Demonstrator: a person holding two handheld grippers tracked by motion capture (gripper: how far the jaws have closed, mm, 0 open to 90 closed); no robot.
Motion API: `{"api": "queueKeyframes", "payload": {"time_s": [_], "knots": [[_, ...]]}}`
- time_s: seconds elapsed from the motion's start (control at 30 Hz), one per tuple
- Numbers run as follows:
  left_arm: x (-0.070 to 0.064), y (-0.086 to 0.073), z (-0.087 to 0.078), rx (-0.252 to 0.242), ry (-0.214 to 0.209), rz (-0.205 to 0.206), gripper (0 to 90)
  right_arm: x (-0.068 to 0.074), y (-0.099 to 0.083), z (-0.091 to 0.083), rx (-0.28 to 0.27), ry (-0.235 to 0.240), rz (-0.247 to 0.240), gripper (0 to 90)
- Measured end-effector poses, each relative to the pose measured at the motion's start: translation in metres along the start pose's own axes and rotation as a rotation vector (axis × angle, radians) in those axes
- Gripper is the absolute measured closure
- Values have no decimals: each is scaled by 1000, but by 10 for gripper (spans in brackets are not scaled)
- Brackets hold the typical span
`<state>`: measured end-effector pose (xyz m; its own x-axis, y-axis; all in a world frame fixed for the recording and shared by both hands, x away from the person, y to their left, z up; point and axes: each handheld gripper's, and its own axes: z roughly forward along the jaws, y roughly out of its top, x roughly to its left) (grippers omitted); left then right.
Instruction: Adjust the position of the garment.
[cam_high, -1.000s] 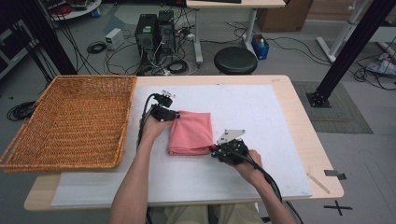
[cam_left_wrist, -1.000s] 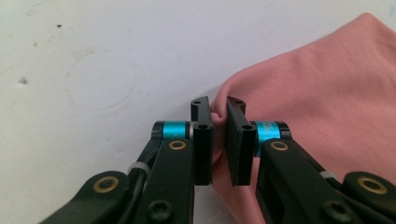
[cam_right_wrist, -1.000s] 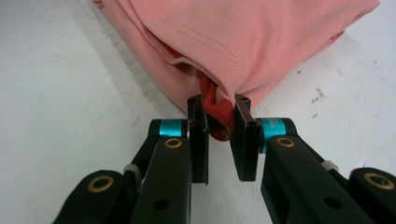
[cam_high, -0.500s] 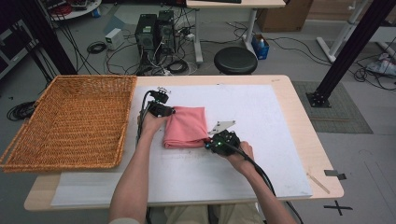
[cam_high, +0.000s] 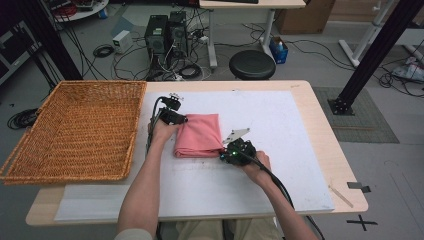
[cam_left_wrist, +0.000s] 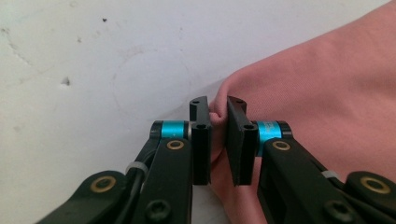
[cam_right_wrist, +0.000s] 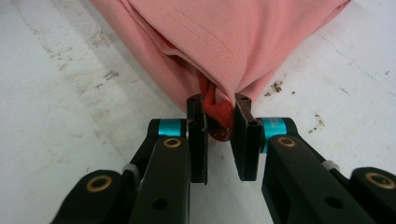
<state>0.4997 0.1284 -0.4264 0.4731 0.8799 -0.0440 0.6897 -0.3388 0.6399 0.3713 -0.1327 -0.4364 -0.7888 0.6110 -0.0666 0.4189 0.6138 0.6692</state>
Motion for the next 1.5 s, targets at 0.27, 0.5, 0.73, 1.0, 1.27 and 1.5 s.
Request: {"api": "queueKeyframes", "payload": {"time_s": [0.27, 0.5, 0.73, 1.0, 1.27, 1.5], "knots": [[-2, 0, -1, 8, 9, -8, 665, -3, -1, -1, 2, 17, 29, 651], [-2, 4, -18, -52, 4, -67, 365, -11, -5, -7, 11, 10, 91, 374], [-11, 5, -32, -65, -10, -58, 315, -14, -13, -20, 3, -42, 108, 259], [-20, 2, -58, -110, 13, -24, 315, -30, -29, -41, -5, -79, 151, 218], [-29, -11, -75, -139, 23, -11, 315, -48, -50, -66, -38, -110, 175, 218], [-32, -18, -76, -141, 18, -14, 314, -61, -64, -78, -40, -125, 218, 218]]}}
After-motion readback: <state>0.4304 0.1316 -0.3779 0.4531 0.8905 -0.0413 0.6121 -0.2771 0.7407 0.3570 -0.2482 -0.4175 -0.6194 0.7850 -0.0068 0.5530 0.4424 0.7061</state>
